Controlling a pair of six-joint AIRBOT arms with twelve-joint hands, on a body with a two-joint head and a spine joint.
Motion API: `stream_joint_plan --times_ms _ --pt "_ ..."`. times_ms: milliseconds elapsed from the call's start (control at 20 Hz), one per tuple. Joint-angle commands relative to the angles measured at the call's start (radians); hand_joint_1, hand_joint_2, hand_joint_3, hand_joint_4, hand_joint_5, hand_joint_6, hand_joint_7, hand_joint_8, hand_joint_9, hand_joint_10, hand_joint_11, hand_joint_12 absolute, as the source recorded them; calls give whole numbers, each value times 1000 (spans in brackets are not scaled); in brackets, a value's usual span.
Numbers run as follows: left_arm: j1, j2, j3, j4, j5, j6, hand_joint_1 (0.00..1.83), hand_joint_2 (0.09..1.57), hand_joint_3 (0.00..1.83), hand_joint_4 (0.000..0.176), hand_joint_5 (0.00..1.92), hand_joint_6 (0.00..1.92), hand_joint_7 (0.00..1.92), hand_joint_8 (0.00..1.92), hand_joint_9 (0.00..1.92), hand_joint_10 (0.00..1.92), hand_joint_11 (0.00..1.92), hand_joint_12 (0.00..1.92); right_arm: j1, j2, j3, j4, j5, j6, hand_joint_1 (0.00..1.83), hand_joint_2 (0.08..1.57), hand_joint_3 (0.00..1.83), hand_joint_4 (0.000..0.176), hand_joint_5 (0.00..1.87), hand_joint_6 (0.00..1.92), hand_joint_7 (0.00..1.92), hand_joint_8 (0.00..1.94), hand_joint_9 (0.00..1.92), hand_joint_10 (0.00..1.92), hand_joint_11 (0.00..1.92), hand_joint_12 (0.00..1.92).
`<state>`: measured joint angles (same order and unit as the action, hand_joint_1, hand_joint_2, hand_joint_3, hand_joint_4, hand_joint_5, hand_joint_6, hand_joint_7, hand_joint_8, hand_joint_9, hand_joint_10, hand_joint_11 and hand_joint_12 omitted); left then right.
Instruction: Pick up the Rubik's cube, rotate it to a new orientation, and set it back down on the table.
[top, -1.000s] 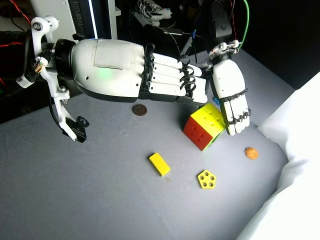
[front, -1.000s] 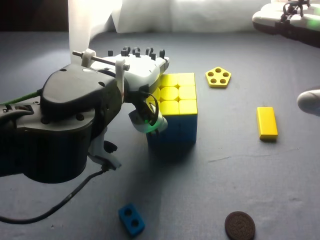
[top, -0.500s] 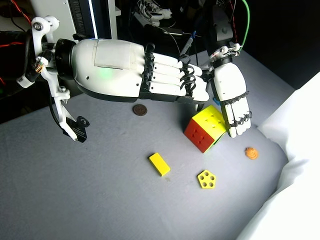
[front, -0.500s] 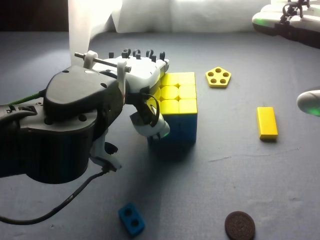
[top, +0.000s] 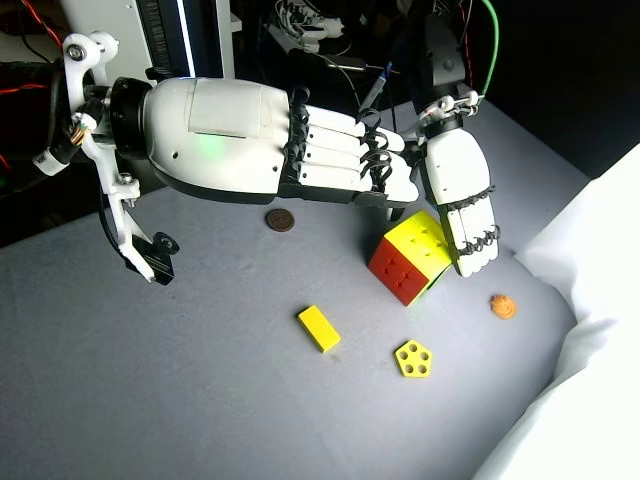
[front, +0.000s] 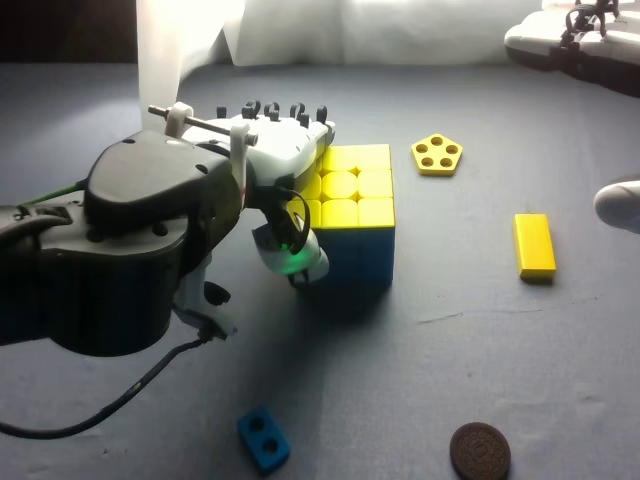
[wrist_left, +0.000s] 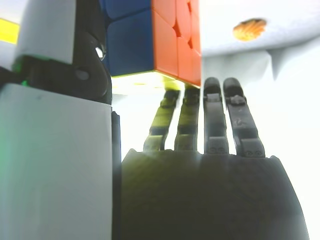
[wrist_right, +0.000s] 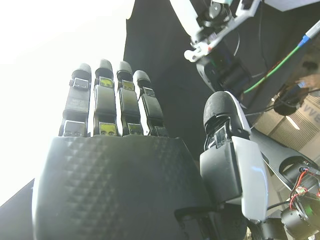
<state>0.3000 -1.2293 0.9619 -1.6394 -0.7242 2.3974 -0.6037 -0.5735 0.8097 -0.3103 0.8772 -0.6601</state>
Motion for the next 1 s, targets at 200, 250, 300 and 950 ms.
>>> stream_joint_plan --times_ms 200,250,300,950 --pt "-8 -16 28 62 34 2 960 983 0 0 0 0 0 0 0 0 0 0 5 6 -3 36 119 -3 13 1290 0 0 79 12 123 12 99 11 0 0" --pt "-9 -19 31 62 34 2 944 992 0 0 0 0 0 0 0 0 0 0 5 5 -3 36 119 -3 0 1289 0 0 89 18 136 16 113 17 12 6" --pt "-10 -21 34 62 34 2 944 992 0 0 0 0 0 0 0 0 0 0 5 5 -3 36 119 -3 0 1289 0 0 89 18 136 16 113 17 12 6" --pt "12 -26 42 59 34 -8 981 1003 5 0 0 0 0 0 0 0 0 0 4 5 -4 36 120 -4 0 1289 0 0 62 3 119 0 102 10 12 13"
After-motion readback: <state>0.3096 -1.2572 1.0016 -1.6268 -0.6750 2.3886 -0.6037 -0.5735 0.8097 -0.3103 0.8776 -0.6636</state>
